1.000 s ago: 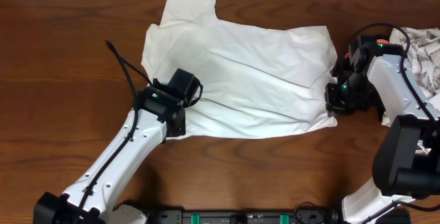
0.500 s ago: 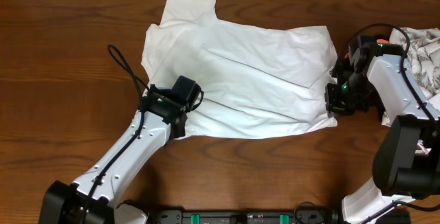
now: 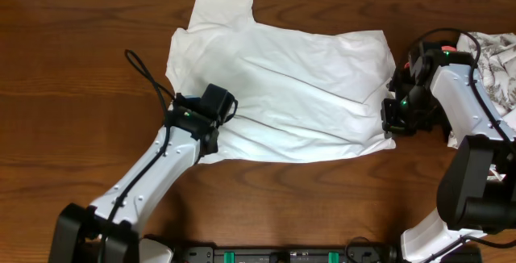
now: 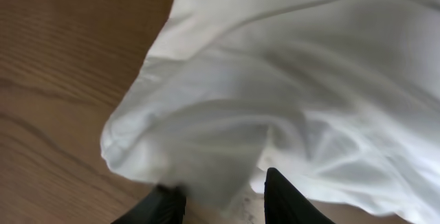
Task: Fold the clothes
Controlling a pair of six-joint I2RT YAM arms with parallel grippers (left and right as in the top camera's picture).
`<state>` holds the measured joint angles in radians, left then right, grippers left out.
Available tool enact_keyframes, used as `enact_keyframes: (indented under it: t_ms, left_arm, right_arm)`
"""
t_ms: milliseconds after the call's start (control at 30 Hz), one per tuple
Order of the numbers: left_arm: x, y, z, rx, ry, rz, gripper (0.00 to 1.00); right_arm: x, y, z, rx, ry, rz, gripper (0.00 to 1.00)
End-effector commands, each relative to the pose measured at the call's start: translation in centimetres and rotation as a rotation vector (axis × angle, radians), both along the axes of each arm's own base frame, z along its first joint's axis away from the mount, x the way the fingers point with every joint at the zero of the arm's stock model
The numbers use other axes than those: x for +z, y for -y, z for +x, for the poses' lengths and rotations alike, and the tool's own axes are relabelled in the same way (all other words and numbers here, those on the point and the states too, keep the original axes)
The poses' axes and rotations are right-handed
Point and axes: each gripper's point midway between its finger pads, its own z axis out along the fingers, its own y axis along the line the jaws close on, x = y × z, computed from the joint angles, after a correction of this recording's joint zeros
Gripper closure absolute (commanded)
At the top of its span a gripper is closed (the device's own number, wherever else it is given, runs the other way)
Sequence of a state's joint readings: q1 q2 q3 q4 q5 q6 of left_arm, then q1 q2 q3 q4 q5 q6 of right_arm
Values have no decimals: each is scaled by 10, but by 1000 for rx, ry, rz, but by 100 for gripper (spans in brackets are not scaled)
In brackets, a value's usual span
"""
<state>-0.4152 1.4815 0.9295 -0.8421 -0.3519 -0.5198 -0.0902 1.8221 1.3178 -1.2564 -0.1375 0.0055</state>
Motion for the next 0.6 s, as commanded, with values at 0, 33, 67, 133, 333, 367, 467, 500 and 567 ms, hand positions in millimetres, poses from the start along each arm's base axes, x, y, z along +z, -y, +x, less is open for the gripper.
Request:
enact_keyframes:
  t_ms: [0, 33, 67, 133, 333, 367, 467, 500, 567]
  left_arm:
    - [-8, -13, 4, 16, -23, 41, 62]
    - [-10, -14, 6, 17, -25, 43, 62]
    - [-11, -15, 8, 23, -24, 42, 62]
    - [-13, -15, 11, 25, -17, 38, 62]
    - [-13, -13, 16, 8, -3, 34, 74]
    - [-13, -13, 16, 8, -3, 34, 78]
    - [-12, -13, 15, 7, -4, 34, 92]
    - [-12, -13, 16, 5, -3, 32, 94]
    - [-10, -13, 16, -2, 0, 31, 94]
  right_arm:
    - [0, 0, -1, 15, 0, 0, 99]
    - [0, 0, -1, 15, 0, 0, 99]
    - [0, 0, -1, 15, 0, 0, 99]
    - [0, 0, -1, 16, 1, 0, 99]
    - [0, 0, -1, 15, 1, 0, 99]
    - [0, 0, -1, 15, 1, 0, 99]
    - [0, 0, -1, 15, 1, 0, 99]
    - [0, 0, -1, 15, 1, 0, 99]
    - [0, 0, -1, 15, 0, 0, 99]
